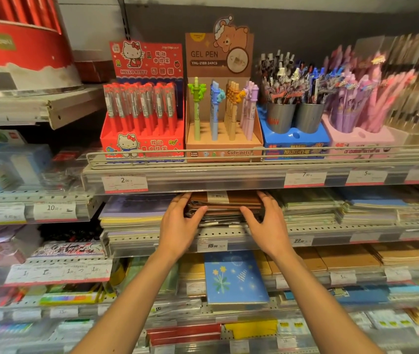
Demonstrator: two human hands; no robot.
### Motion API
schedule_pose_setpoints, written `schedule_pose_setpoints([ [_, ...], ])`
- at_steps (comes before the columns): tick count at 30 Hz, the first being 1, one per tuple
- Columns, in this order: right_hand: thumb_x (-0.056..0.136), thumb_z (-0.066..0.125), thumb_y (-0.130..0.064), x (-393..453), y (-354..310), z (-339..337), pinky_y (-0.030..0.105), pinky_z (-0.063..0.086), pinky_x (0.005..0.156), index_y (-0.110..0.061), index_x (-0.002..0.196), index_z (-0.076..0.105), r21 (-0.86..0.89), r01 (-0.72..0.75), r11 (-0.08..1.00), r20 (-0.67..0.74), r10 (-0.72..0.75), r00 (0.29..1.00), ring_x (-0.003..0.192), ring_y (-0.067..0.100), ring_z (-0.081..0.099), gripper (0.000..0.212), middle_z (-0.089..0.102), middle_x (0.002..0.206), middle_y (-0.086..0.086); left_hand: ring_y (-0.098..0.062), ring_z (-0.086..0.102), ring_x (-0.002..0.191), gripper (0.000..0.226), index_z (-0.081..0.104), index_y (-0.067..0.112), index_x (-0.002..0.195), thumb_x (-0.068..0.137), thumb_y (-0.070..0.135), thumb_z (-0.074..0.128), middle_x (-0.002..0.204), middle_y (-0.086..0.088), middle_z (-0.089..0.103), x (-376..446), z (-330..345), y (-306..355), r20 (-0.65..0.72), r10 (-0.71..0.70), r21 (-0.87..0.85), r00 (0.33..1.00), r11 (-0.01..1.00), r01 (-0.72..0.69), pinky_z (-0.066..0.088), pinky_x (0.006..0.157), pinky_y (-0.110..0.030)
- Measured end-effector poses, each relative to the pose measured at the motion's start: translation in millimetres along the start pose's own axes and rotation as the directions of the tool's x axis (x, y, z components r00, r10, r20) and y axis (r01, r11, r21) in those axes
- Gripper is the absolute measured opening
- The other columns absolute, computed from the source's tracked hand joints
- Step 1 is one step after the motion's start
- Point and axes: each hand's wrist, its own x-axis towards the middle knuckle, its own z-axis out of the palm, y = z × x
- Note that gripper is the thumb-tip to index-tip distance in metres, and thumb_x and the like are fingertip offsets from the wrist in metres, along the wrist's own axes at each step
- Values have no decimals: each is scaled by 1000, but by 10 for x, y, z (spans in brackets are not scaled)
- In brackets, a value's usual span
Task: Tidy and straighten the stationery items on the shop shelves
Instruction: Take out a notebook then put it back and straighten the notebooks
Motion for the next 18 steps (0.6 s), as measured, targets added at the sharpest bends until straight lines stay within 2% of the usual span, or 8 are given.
schedule_pose_setpoints([
  [2, 95, 57, -47, -84, -9, -34, 45, 32, 117, -19, 150, 37, 33, -2, 999, -17, 2, 1000, 144, 20, 32, 65, 37, 155, 3, 17, 54, 98, 57, 49, 17, 141, 91, 40, 65, 133, 4, 52, -97, -63, 0, 2, 29, -90, 1000, 996, -29, 48, 83, -9],
  [4, 96, 57, -43, -198, -5, -75, 42, 30, 119, -21, 150, 37, 67, -2, 998, -38, 4, 999, 145, 17, 30, 61, 35, 157, 0, 26, 50, 97, 51, 51, 18, 139, 92, 30, 66, 130, 6, 50, -210, -122, -26, -26, 40, -183, 999, 982, -45, 47, 75, -4],
  [7, 96, 59, -39, -403, 38, -122, 36, 40, 110, -25, 143, 45, 121, -16, 993, -99, 28, 995, 133, 12, 44, 50, 45, 146, -6, 11, 54, 105, 39, 57, 23, 131, 93, 27, 65, 125, 8, 53, -394, -217, -75, -88, 10, -256, 996, 966, -32, 50, 76, -10],
  [10, 96, 60, -33, -628, 122, -136, 30, 49, 95, -27, 131, 53, 173, -61, 983, -180, 93, 979, 110, 6, 57, 36, 51, 128, -8, 3, 60, 85, 24, 61, 22, 119, 95, 22, 62, 105, 5, 63, -612, -226, -148, -97, -86, -346, 992, 937, 48, 50, 67, -12],
  [13, 97, 60, -26, -817, 296, -112, 20, 49, 84, -24, 126, 58, 220, -154, 963, -206, 200, 958, 98, 1, 58, 29, 54, 118, -5, 0, 53, 64, 13, 64, 24, 107, 96, 18, 61, 81, 0, 62, -846, -78, -338, -68, -171, -385, 983, 913, 133, 44, 57, -12],
  [18, 96, 58, -20, -965, 767, 18, 29, 50, 72, -20, 114, 63, 162, -326, 931, -180, 353, 918, 81, 10, 62, 19, 66, 93, -1, -12, 57, 68, 15, 64, 25, 100, 95, 13, 57, 75, -2, 65, -1094, 391, -706, 29, -274, -329, 961, 906, 268, 48, 62, -29],
])
